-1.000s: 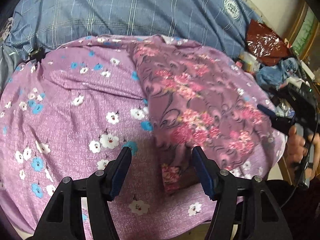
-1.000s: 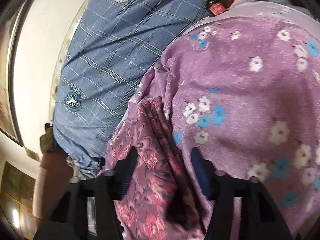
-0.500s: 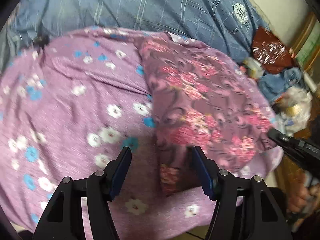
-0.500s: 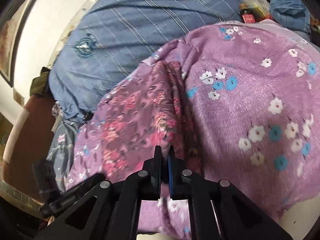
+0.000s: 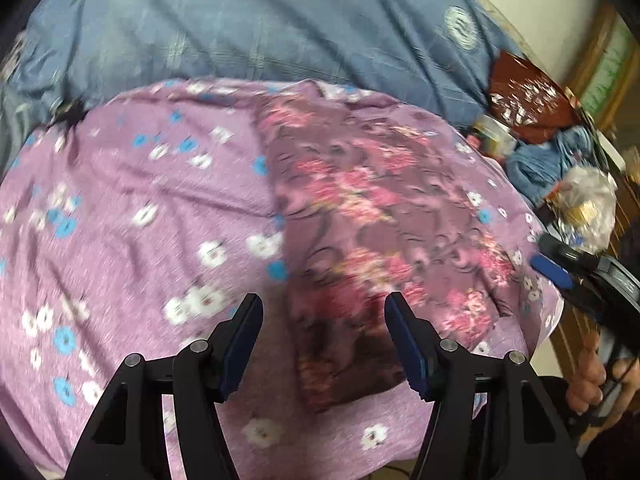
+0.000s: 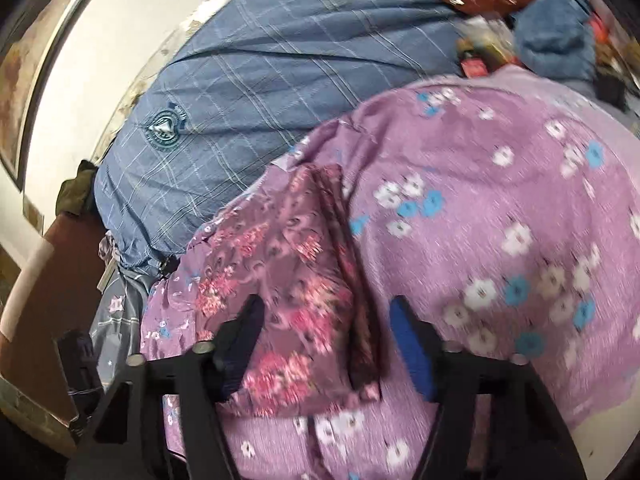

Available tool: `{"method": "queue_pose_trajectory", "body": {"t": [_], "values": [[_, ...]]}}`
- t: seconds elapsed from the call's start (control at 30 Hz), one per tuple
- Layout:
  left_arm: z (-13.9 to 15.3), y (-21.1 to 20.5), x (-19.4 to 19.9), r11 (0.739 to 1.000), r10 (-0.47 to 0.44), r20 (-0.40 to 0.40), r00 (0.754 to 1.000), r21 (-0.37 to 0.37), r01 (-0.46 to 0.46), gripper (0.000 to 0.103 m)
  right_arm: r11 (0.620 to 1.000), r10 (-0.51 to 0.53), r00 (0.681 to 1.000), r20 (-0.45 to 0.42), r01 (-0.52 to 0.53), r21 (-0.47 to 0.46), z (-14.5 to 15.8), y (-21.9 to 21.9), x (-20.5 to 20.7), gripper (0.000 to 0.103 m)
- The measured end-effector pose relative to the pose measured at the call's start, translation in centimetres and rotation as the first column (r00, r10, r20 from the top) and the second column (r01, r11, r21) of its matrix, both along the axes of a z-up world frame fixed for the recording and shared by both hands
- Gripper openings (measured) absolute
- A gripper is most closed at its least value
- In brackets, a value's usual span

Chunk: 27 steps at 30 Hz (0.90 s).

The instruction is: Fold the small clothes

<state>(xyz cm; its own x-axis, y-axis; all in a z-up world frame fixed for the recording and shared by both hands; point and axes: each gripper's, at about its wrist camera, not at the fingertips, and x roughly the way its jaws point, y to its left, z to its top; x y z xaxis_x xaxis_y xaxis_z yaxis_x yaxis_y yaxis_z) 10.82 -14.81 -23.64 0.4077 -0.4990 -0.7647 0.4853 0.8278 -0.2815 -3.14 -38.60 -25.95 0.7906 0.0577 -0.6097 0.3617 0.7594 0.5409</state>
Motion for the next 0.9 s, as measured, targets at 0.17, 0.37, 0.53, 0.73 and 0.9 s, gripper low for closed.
{"method": "queue_pose_trajectory", "body": {"t": [0.17, 0.37, 0.53, 0.73, 0.9], "values": [[-4.7, -3.2, -0.1, 0.973, -0.062, -0.078, 0.995, 0.216, 0.077, 0.072, 0.994, 0.101, 0.951, -0.292, -0.088, 0.057, -5.3, 1.1, 4.2, 0.013], [-2.4, -1.8, 0.1, 0.987, -0.088, -0.009, 0.996, 0.136, 0.088, 0.07, 0.998, 0.047, 0.982, -0.182, -0.054, -0.037, -0.7, 0.1, 4.0, 0.019], [0.5, -2.0, 3.4, 0.993, -0.023, 0.108, 0.994, 0.118, 0.01, 0.072, 0.997, 0.079, 0.994, -0.071, -0.08, -0.013, 2.0, -0.6, 8.7, 0.021], [-1.9, -6.0, 10.3, 0.983, 0.057, 0.127, 0.99, 0.168, -0.078, 0.074, 0.994, 0.104, 0.987, -0.122, -0.098, 0.051, -0.8, -0.6, 16.8, 0.021], [-5.2, -7.5, 11.5, 0.984, 0.069, 0.148, 0.987, 0.153, -0.092, 0.086, 0.994, 0.085, 0.98, -0.179, -0.072, 0.077, -4.3, -1.4, 19.1, 0.018]]}}
